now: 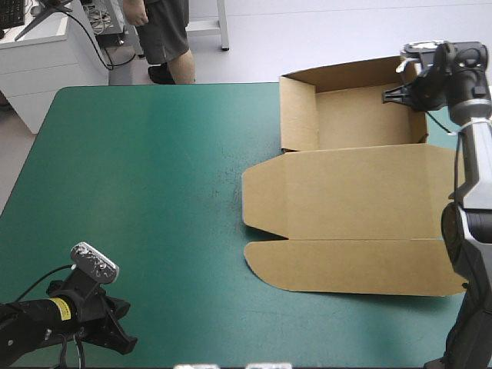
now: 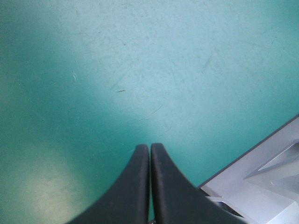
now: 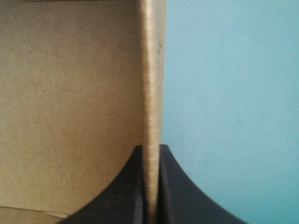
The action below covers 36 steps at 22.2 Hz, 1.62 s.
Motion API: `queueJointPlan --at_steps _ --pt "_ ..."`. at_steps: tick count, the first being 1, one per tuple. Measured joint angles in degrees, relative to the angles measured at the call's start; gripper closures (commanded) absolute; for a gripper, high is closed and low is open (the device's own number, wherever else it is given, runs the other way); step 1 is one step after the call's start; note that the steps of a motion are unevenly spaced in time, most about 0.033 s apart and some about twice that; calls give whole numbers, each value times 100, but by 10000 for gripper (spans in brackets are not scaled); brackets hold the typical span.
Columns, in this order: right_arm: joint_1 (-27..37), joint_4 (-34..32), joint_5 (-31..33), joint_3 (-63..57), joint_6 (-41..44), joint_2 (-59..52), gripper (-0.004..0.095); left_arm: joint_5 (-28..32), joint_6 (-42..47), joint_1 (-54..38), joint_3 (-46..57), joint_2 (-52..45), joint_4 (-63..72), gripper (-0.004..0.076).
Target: Fold the box
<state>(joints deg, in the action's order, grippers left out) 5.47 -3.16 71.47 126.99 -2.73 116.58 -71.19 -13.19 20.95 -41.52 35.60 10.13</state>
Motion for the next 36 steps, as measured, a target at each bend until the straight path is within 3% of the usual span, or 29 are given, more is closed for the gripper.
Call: queueJointPlan --at_steps 9,14,19,21,24,28,31,33,36 --pt "1482 316 -7 0 -152 475 906 66 0 0 0 0 0 732" --pt "1669 547 -1 0 -274 851 657 134 0 0 0 0 0 732" --pt "1736 585 -6 0 -302 945 261 260 0 0 0 0 0 732" --pt "1749 567 -12 0 -324 903 202 341 0 0 0 0 0 732" --pt "1749 640 -6 0 -330 666 244 382 0 0 0 0 0 732" --pt "1754 881 -6 10 -434 194 428 382 0 0 0 0 0 732" --pt "1754 1189 -6 10 -450 -257 757 382 0 0 0 0 0 732" --pt "1754 1477 -6 29 -450 -583 924 382 0 0 0 0 0 732" --pt "1730 2184 -6 46 -493 -1030 917 382 0 0 0 0 5 732"
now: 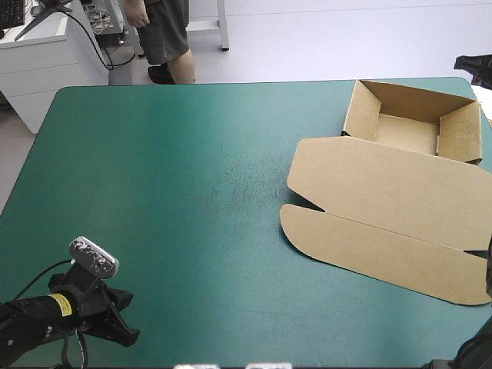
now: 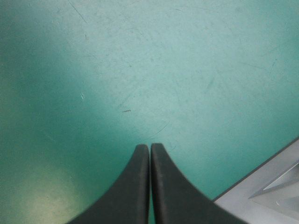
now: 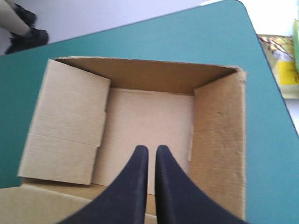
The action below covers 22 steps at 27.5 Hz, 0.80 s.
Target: Fold the box
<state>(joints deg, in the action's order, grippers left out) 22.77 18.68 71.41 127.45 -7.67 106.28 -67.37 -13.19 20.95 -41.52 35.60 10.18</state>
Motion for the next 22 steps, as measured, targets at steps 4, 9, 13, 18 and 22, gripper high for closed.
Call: queueJointPlan --at_steps 4,9,13,18,22 --pt "-404 204 0 0 -107 -401 917 0 0 0 0 0 0 732" --pt "-1243 201 0 -357 -316 -856 916 16 0 0 0 0 0 732" --pt "-2086 -159 5 -1281 -458 -1505 916 108 0 0 3 0 -16 732" --pt "-2534 -504 5 -2464 -452 -2351 915 244 0 0 7 0 -43 732" --pt "-2631 -551 -15 -3534 -438 -3216 916 280 -46 0 7 0 -43 732"
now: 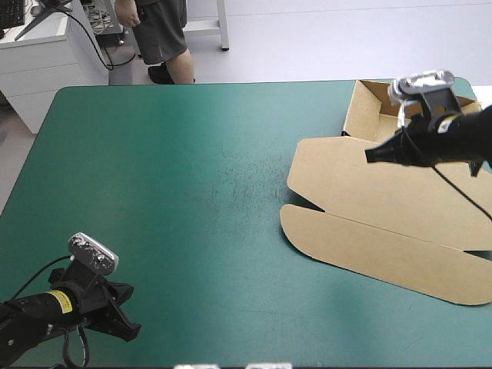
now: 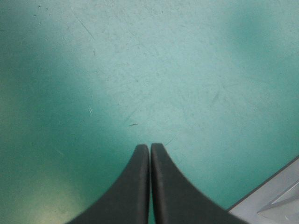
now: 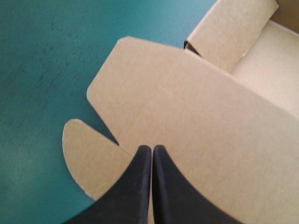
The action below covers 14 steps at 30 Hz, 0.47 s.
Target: Fold the box
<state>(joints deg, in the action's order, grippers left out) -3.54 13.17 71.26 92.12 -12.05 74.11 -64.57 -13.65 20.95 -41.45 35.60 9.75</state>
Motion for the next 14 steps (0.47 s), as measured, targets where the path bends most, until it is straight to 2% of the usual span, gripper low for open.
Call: queueJointPlan --at_steps 7,14 --pt "-12 -36 -396 -2068 -77 -1899 917 37 -17 0 18 0 6 732" --pt "-14 -36 -754 -3665 -102 -3465 927 270 -17 0 579 0 180 732"
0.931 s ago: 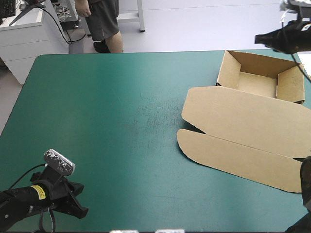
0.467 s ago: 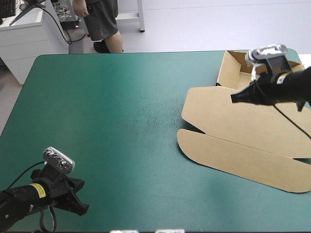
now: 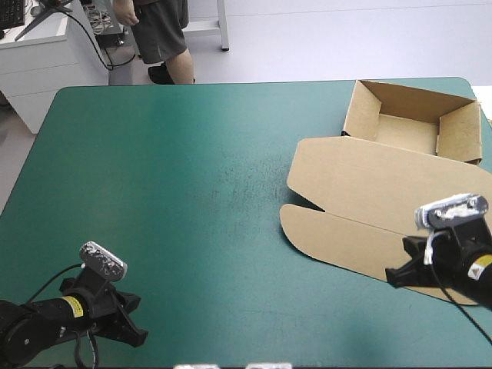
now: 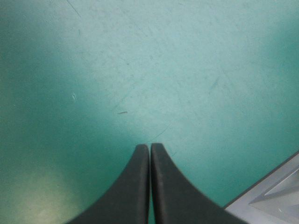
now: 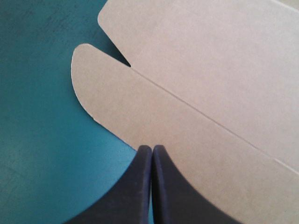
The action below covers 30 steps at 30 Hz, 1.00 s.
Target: Fold the box
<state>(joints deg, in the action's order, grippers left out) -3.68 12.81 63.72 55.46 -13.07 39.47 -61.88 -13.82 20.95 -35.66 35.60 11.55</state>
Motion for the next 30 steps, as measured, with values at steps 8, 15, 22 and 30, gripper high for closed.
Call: queueJointPlan --at_steps 8,15,22,30 --pt "0 -2 -94 -1337 -142 -1106 927 381 0 0 393 0 308 732" --pt "0 -2 -529 -2284 -177 -1980 927 481 0 0 649 0 310 732" --pt "0 -2 -599 -2690 -190 -2505 927 486 0 0 690 0 324 732" --pt "0 -2 -603 -2690 -195 -2547 927 497 0 0 690 0 329 732"
